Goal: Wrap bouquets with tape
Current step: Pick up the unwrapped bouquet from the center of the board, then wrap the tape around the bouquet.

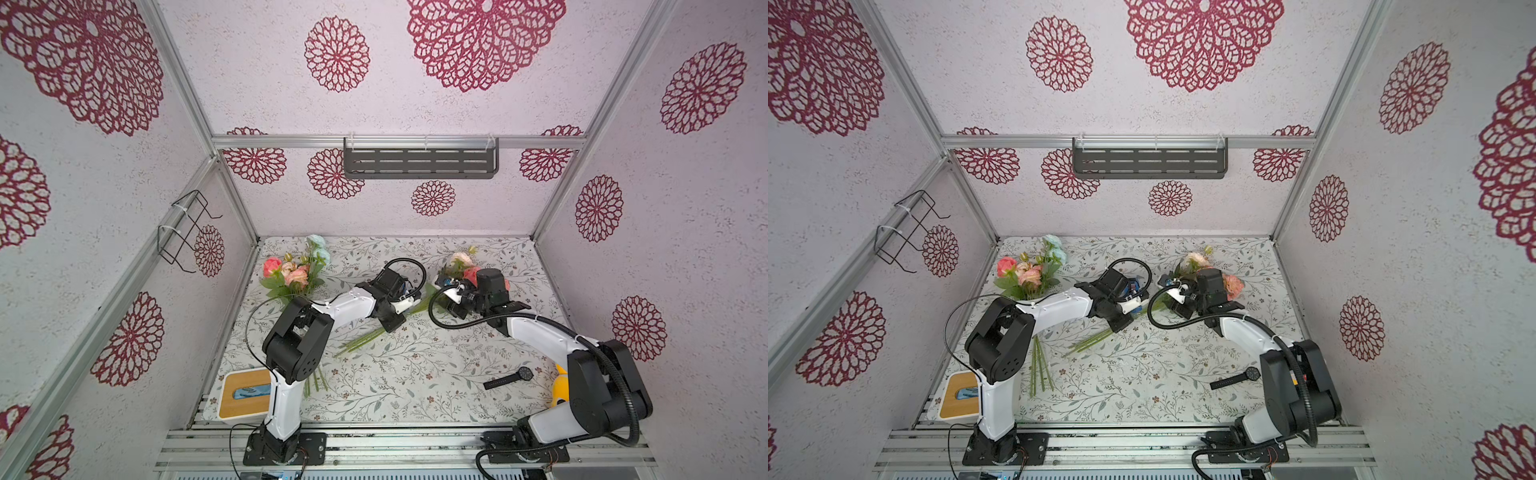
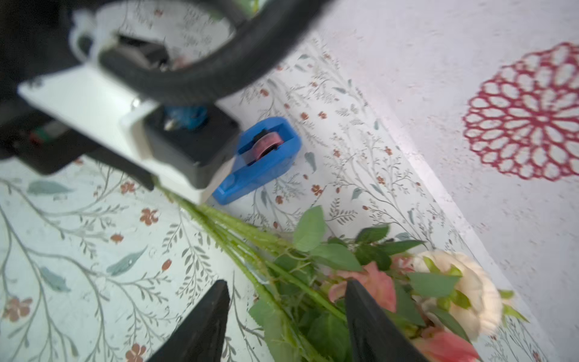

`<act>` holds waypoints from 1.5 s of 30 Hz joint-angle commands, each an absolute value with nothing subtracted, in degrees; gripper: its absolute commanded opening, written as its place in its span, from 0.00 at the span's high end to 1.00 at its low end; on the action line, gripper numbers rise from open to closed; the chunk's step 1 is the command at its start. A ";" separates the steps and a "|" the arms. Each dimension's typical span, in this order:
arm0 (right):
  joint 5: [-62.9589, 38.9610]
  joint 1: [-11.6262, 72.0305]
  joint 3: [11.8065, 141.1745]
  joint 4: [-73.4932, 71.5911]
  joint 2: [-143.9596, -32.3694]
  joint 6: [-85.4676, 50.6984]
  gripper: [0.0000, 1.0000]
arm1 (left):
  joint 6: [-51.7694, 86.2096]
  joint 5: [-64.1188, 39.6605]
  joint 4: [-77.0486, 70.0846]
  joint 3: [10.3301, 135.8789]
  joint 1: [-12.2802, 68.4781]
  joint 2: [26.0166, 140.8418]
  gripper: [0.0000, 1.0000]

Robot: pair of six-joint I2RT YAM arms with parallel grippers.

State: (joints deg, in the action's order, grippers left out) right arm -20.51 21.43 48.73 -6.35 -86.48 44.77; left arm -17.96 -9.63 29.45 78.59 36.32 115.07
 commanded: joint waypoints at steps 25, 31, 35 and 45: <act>-4.71 30.16 40.18 -48.66 -107.86 70.62 0.37 | -18.72 -15.06 28.32 79.44 35.68 114.19 1.00; -1.27 31.38 40.48 -55.42 -111.24 71.62 0.40 | -19.16 -15.78 28.78 79.52 35.68 114.32 1.00; 0.57 32.08 37.51 -57.12 -107.31 70.43 0.39 | -19.17 -15.96 29.53 80.33 35.68 114.87 1.00; 3.83 35.33 30.90 -56.46 -99.36 70.84 0.38 | -18.00 -16.45 29.98 81.43 35.51 116.58 1.00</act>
